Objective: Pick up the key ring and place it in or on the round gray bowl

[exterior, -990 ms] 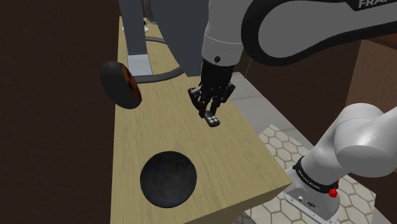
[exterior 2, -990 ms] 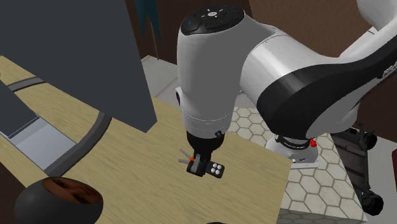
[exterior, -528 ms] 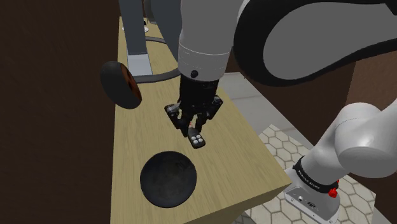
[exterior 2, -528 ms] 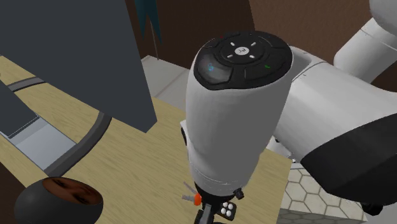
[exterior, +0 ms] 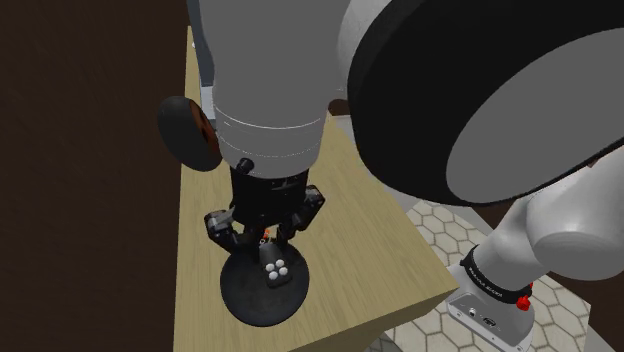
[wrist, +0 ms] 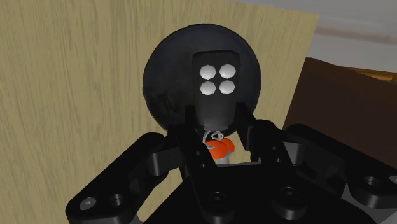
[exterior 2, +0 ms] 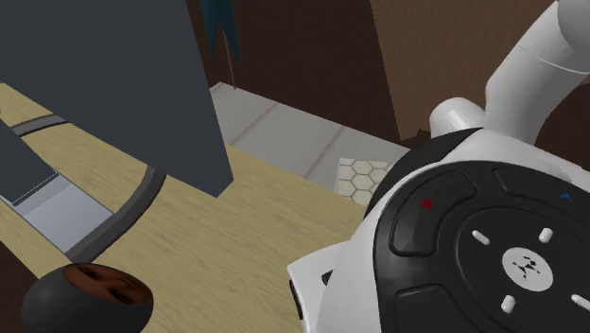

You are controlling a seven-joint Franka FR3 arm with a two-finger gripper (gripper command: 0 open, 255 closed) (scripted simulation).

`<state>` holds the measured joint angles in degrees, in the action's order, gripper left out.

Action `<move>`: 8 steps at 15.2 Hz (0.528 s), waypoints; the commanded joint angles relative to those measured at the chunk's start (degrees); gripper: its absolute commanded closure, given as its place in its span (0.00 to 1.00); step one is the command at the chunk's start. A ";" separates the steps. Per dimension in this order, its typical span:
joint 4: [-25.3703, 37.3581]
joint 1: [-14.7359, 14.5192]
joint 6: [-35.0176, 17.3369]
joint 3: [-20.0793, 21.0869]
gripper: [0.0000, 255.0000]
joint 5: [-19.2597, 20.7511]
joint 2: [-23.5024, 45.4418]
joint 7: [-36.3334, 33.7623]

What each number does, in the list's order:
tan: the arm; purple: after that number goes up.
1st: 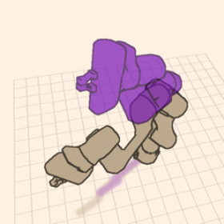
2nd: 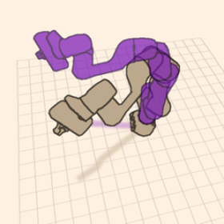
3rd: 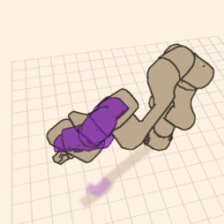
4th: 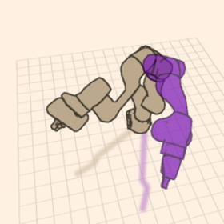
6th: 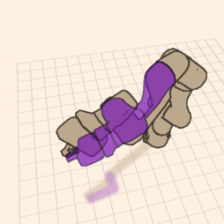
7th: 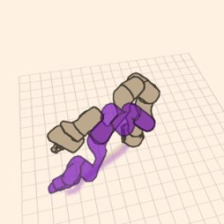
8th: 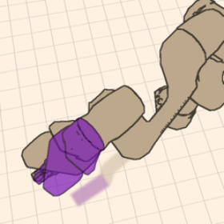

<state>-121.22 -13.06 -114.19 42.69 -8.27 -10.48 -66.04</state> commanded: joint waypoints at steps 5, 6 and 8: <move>-2.24 -0.16 -4.27 1.47 1.00 1.36 2.41 -2.03; -2.75 -0.14 -5.06 1.61 1.00 1.58 2.77 -2.19; -3.74 -0.11 -6.64 1.88 1.00 2.06 3.53 -2.57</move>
<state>-124.41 -13.20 -119.98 44.46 -6.42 -7.29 -68.46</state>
